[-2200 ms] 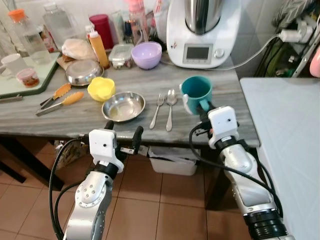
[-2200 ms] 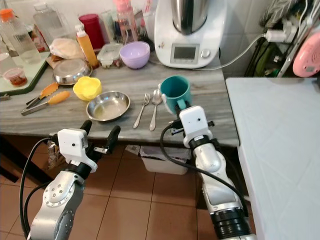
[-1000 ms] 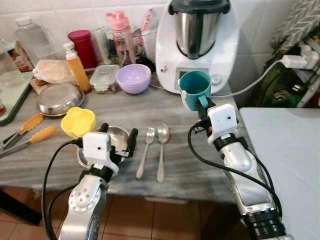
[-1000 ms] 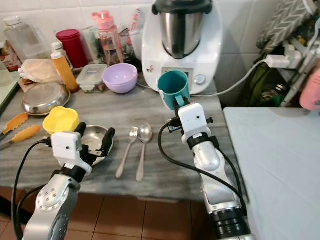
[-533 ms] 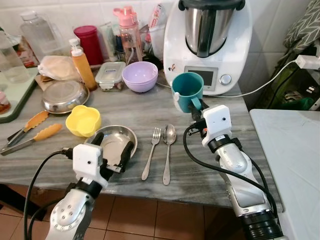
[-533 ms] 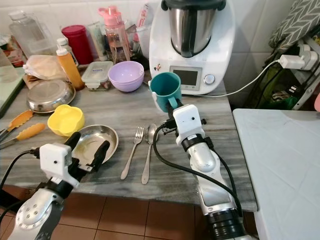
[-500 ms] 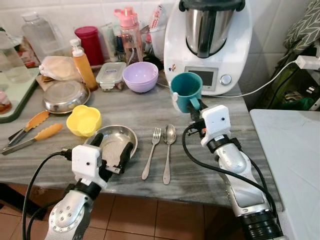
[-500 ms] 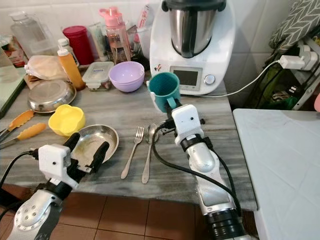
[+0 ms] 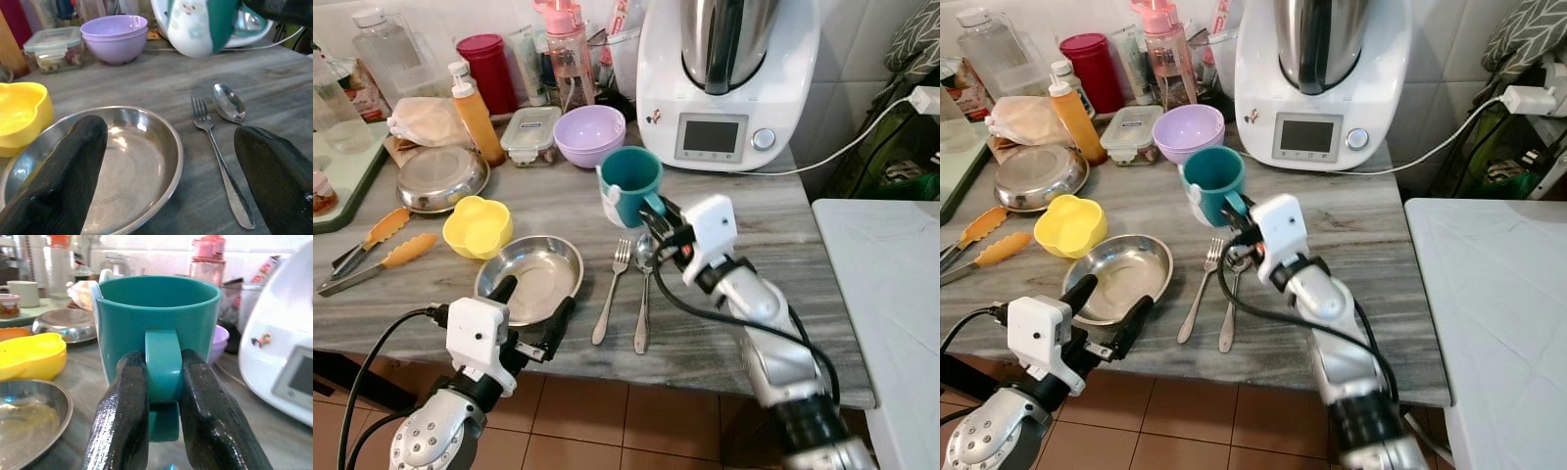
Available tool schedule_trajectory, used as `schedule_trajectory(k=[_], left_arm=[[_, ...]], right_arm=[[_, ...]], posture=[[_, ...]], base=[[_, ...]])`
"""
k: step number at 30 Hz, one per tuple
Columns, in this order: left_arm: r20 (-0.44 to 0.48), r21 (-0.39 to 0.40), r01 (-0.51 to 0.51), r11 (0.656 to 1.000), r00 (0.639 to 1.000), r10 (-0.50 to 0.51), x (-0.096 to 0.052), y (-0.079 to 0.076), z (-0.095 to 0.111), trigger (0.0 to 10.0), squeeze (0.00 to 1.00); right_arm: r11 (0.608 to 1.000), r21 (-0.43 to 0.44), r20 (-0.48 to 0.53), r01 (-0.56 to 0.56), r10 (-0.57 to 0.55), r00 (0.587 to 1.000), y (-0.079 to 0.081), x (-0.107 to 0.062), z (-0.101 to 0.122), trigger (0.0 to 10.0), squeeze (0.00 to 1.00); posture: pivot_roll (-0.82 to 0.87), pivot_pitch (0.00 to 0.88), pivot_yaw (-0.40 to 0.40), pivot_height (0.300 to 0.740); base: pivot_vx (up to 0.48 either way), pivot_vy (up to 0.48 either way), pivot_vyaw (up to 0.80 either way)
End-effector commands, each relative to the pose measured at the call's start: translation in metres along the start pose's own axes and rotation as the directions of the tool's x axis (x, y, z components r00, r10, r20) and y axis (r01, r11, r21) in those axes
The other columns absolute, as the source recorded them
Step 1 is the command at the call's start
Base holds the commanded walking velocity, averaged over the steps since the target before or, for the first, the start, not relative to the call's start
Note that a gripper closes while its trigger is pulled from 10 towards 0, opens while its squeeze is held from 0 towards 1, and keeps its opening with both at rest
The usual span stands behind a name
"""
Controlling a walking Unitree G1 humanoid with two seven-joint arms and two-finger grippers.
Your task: Setting the table
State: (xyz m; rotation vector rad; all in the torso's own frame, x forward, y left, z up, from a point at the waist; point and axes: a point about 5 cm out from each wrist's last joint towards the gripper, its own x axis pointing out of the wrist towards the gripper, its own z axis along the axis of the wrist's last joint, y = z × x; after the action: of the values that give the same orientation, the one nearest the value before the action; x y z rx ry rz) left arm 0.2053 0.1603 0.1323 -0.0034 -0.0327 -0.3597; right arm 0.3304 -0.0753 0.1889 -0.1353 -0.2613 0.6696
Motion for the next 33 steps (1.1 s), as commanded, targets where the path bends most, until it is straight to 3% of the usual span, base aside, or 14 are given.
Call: schedule_trajectory(k=[1,6,19,33], left_arm=[[-0.008,0.011,-0.006,1.0,1.0,0.006,-0.004,0.002,0.002,10.0,0.0],[-0.012,0.008,-0.016,1.0,1.0,0.016,-0.007,0.002,0.004,10.0,0.0],[-0.006,-0.002,-0.019,1.0,1.0,0.019,-0.005,-0.001,0.005,10.0,0.0],[0.005,-0.01,-0.006,1.0,1.0,0.006,0.0,-0.004,0.004,10.0,0.0]], right_arm=[[0.998,0.027,0.006,-0.05,0.049,0.999,0.004,0.006,0.0,10.0,0.0],[0.993,0.056,-0.02,-0.102,0.104,0.994,0.003,0.023,-0.003,10.0,0.0],[0.98,0.06,-0.047,-0.188,0.191,0.981,0.006,0.044,-0.009,10.0,0.0],[0.985,0.03,-0.118,-0.172,0.174,0.978,-0.003,0.047,-0.023,10.0,0.0]], posture=[[-0.04,0.159,0.114,0.74],[-0.01,0.173,0.1,0.74],[-0.01,0.163,0.085,0.74],[-0.01,0.154,0.089,0.74]], base=[[0.0,0.0,0.0],[0.0,0.0,0.0],[0.0,0.0,0.0],[0.0,0.0,0.0]])
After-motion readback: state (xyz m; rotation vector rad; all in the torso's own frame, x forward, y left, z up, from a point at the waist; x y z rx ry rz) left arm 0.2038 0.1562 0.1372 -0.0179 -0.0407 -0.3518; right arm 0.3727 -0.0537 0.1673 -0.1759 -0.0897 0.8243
